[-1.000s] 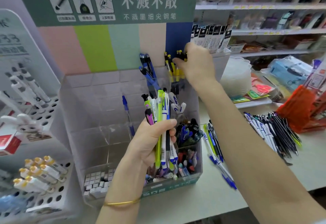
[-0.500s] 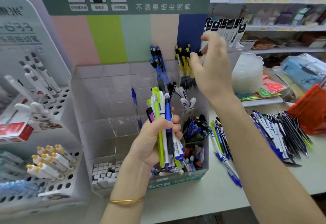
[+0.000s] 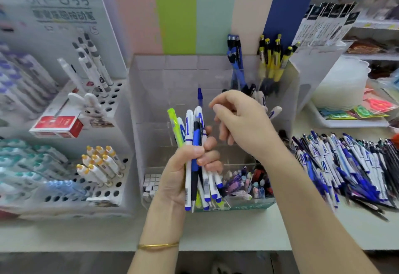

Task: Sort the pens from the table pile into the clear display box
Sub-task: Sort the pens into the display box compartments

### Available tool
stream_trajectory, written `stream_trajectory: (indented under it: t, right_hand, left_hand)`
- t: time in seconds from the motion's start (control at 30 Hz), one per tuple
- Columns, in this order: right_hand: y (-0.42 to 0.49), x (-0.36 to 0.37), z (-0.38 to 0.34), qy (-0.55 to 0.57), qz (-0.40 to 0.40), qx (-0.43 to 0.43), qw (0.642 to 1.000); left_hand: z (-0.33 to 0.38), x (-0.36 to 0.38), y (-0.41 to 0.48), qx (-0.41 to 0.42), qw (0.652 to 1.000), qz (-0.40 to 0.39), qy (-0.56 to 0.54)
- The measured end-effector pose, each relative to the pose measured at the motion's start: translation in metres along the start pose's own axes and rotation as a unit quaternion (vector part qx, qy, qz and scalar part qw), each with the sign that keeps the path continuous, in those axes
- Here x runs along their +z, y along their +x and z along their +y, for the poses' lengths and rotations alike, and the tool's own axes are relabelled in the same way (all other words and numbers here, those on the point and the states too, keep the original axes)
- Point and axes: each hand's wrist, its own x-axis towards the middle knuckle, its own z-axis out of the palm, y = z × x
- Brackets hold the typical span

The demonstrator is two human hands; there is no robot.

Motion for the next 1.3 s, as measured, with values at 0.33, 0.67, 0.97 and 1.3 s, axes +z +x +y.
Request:
stream_trajectory:
  t: [0.33, 0.67, 0.97, 1.3]
  right_hand:
    - [-0.019, 0.022, -0.012, 0.101, -0.110, 0.027, 0.988]
    - [-0.005, 0.005, -0.005, 0.171, -0.074, 0.070, 0.980]
    - [0.049, -0.069, -0.017, 0.134, 0.396, -0.078, 0.905]
    - [0.088, -0.061, -0.013, -0.076, 0.412, -0.217, 0.881]
  left_hand:
    - [0.010, -0.002, -0.017, 0.077, 0.982, 0.094, 0.144]
    - [0.017, 0.012, -0.008, 0.057, 0.959, 0.129, 0.246]
    - [0.016, 0.029, 0.019, 0.044, 0.942, 0.161, 0.292]
    - [0.013, 0.035, 0.030, 0.026, 0.951, 0.163, 0.260]
